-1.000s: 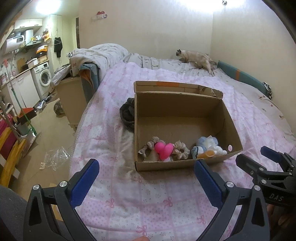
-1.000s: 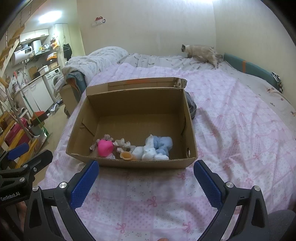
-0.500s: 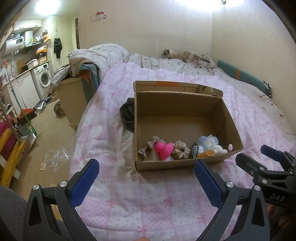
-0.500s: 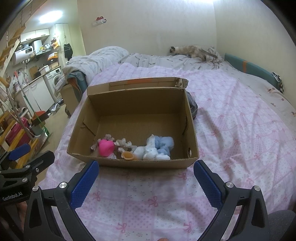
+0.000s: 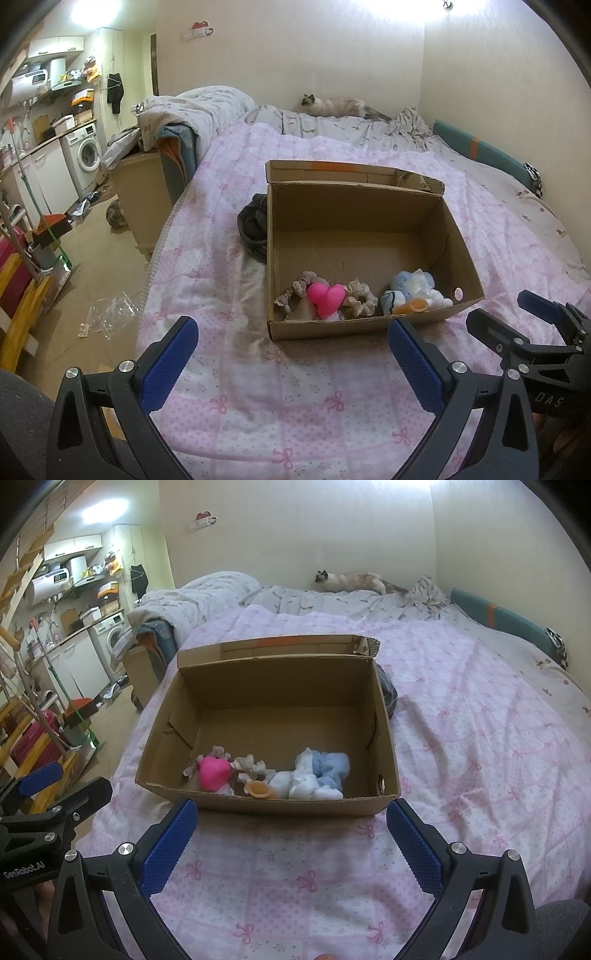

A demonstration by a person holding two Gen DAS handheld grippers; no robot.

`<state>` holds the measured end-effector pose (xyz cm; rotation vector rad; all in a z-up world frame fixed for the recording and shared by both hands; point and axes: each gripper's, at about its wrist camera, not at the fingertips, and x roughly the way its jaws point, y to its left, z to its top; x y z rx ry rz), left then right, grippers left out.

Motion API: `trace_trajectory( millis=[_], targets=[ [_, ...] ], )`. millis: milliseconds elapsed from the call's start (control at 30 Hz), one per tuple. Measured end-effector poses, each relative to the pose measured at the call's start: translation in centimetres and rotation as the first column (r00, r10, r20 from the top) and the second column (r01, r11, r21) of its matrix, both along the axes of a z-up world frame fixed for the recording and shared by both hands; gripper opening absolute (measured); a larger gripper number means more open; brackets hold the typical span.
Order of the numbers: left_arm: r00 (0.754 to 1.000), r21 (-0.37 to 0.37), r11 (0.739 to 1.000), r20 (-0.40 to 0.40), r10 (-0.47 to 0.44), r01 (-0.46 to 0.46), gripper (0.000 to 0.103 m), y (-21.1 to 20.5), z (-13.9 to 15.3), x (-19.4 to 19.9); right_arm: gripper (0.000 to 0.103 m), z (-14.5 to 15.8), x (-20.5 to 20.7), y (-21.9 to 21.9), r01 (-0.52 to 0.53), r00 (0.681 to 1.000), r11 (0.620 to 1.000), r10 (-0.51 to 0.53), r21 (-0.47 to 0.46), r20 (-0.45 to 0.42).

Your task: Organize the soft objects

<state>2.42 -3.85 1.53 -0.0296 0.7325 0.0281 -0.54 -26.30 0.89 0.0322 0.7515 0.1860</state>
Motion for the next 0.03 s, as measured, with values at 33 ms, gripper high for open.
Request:
trace_trajectory(
  millis=[33],
  targets=[
    [1.0, -0.003, 1.0, -0.001, -0.001, 0.001, 0.102, -0.01, 0.06, 0.08, 0.103, 0.0, 0.05, -0.01, -0.002, 1.0, 1.0, 0.002, -0.002, 0.001]
  ],
)
